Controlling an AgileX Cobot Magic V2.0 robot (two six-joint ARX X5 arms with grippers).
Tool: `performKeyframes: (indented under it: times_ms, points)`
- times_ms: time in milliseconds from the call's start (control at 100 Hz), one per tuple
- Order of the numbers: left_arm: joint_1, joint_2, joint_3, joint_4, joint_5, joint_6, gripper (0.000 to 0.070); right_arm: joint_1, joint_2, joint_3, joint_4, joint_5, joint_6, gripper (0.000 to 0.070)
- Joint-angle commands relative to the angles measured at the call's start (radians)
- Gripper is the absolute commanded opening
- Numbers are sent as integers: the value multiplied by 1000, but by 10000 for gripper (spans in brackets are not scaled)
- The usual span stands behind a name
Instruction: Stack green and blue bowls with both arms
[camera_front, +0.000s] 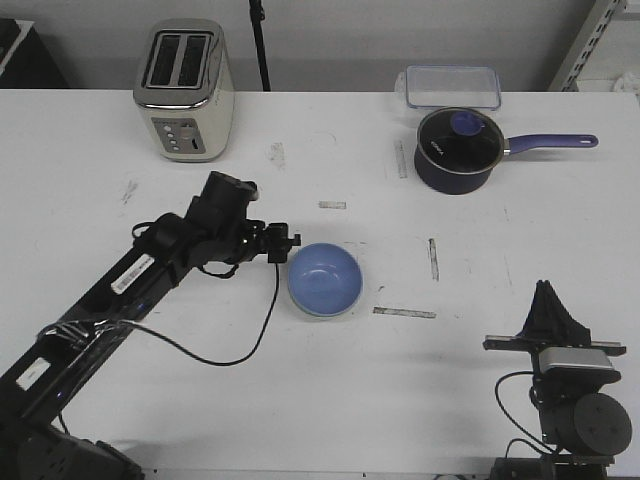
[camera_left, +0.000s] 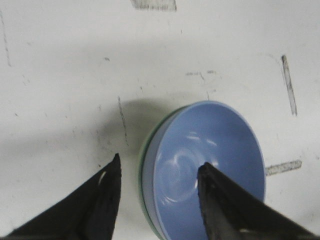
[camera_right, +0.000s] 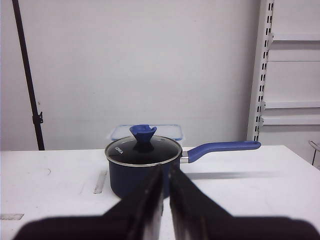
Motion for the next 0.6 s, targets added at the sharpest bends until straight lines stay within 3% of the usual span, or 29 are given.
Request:
performKeyframes:
  times_ms: [0,140,290,440,590]
  points:
    - [17,-47,-65,99,-14,11,274,0,-2,2,10,0,10,14]
    - [79,-192,-240,293,-43,72,177,0,-2,2,10,0,10,14]
    - [161,-341,-410,450,-56,171,28,0,-2,2,10,0,10,14]
    - [262,-473,-546,573,-57,240,0,0,-2,2,10,0,10,14]
    - [372,-589,-658,664,-58,374,0,0,-2,2,10,0,10,14]
